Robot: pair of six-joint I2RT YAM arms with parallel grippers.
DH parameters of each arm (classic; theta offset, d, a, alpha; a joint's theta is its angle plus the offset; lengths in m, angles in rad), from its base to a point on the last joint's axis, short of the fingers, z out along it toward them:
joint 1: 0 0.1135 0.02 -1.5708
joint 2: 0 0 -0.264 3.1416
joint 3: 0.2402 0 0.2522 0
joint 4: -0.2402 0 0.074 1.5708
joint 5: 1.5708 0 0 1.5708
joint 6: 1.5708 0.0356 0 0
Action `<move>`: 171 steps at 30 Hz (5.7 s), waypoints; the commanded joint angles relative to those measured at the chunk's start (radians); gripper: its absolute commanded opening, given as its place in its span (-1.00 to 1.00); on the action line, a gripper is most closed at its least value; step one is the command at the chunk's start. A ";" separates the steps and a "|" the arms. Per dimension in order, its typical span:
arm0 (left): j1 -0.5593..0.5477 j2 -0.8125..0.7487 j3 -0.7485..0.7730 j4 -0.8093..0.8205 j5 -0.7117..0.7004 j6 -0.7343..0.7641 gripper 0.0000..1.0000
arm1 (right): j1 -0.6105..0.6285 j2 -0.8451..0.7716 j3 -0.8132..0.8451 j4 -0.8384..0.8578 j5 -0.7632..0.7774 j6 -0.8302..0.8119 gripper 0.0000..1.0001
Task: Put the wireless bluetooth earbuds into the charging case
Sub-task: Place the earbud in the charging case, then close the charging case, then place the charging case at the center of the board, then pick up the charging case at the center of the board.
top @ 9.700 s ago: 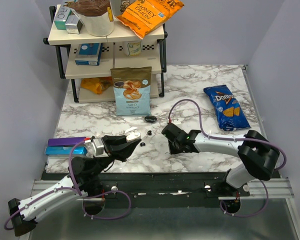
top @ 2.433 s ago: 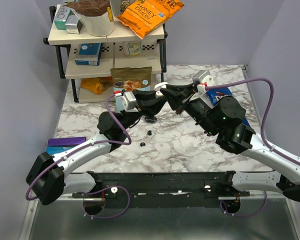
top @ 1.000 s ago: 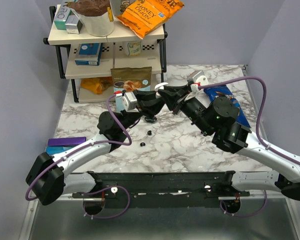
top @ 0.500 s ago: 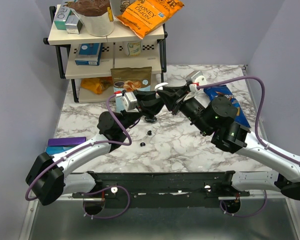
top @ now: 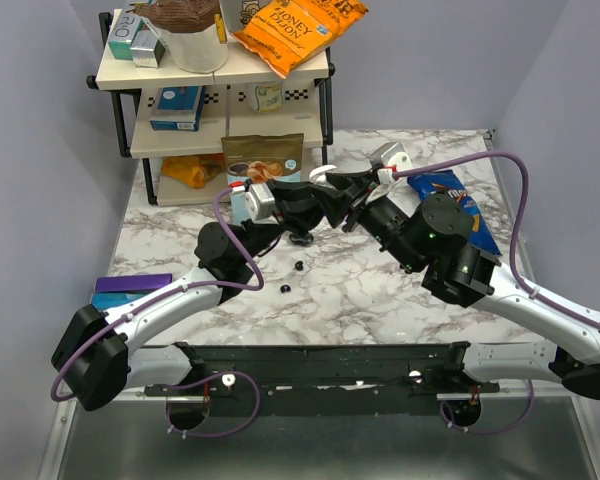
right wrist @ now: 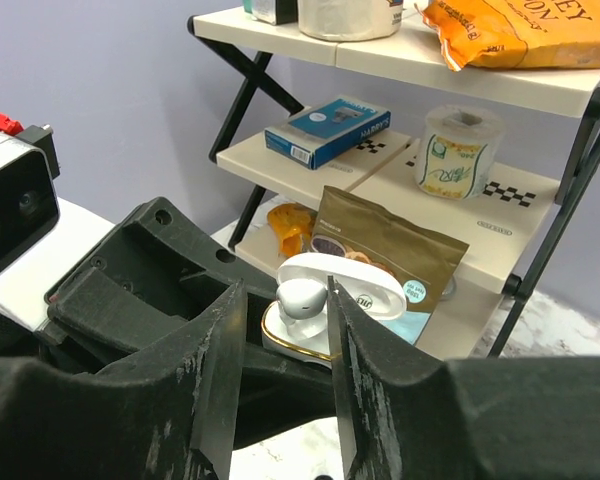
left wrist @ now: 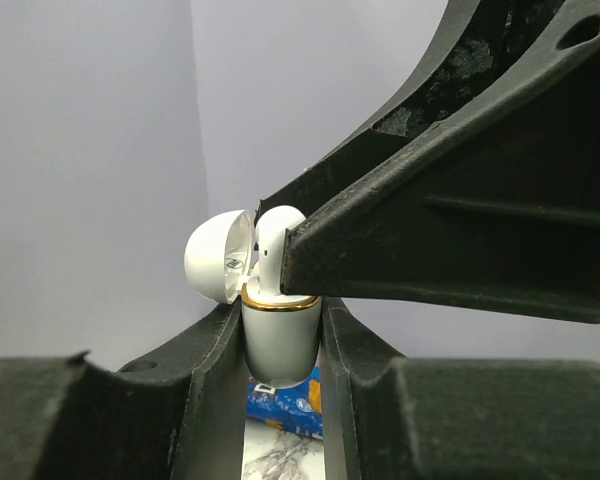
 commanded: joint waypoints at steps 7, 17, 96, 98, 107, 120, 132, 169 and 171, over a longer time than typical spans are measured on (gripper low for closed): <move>0.002 -0.023 0.003 0.071 0.011 0.004 -1.00 | 0.004 -0.013 0.039 -0.049 0.084 0.014 0.05; 0.002 -0.028 -0.009 0.077 0.006 0.002 -1.00 | 0.004 -0.068 0.080 -0.094 0.120 0.019 0.13; -0.001 0.570 0.066 -0.363 0.015 -0.608 -1.00 | -0.018 -0.342 -0.262 -0.557 0.390 0.398 -0.32; -0.001 0.621 0.093 -0.378 0.012 -0.617 -1.00 | -0.018 -0.363 -0.293 -0.562 0.382 0.409 -0.31; -0.008 0.809 0.244 -0.496 -0.040 -0.614 -1.00 | -0.018 -0.382 -0.334 -0.579 0.359 0.427 -0.26; -0.013 0.866 0.314 -0.671 -0.071 -0.574 -0.58 | -0.019 -0.375 -0.329 -0.588 0.376 0.418 -0.20; -0.012 0.784 0.223 -0.688 -0.098 -0.553 0.16 | -0.019 -0.385 -0.336 -0.606 0.382 0.433 -0.16; 0.019 0.366 0.216 -1.302 -0.654 -0.393 0.97 | -0.018 -0.302 -0.451 -0.474 0.321 0.433 -0.12; 0.019 0.406 0.245 -1.317 -0.637 -0.387 0.97 | -0.019 -0.302 -0.449 -0.476 0.322 0.429 -0.12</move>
